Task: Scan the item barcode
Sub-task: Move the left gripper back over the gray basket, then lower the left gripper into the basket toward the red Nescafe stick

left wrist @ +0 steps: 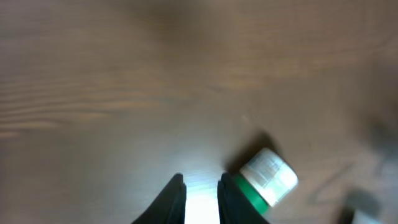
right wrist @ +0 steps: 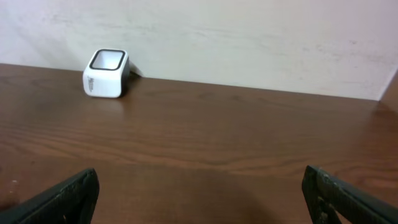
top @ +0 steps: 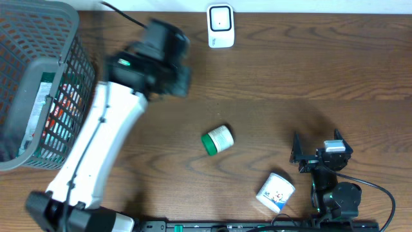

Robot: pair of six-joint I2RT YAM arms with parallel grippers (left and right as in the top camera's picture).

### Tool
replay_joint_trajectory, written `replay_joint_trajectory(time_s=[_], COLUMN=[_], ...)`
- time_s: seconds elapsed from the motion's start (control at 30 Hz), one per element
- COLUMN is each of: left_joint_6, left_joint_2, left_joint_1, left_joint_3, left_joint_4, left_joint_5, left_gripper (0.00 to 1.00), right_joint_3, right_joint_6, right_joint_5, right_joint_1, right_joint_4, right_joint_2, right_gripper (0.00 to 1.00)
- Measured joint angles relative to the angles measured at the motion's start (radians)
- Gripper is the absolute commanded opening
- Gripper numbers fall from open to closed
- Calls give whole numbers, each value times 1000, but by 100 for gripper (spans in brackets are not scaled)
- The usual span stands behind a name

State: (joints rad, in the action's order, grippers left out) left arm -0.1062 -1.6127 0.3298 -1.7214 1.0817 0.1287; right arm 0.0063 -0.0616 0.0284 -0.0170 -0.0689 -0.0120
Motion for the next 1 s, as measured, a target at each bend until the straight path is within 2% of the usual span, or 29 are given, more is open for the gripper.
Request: replay_joint_trajectory(time_s=[0.2,0.23,0.27,0.33,0.6,0.8,1.0], left_joint_6=[-2,-2,-2,1,-19,-26,-28], left_joint_2=[6,10,13,21,26,14,-55], left_joint_1=[-266,-314,-362,-460,-764,-899,-930], left_joint_3=[-297,-331,-357,-393,-409,-409,-409], left_joint_4=[93,88,74,23,-104,-140,-140], left_joint_5=[-24,-28,-31,-33,-39,-39,-39], left_gripper=[19,21,32,37,38,42,42], right_joint_3=[0,0,0,0,0,0,0], right_joint_6=[0,0,0,0,0,0,0], right_joint_5=[0,0,0,0,0,0,0], right_joint_1=[0,0,0,0,0,0,0], right_joint_4=[0,0,0,-1,-1,-1,0], right_joint_2=[0,0,0,0,0,0,0], right_gripper=[99,99,99,99,99,99,99])
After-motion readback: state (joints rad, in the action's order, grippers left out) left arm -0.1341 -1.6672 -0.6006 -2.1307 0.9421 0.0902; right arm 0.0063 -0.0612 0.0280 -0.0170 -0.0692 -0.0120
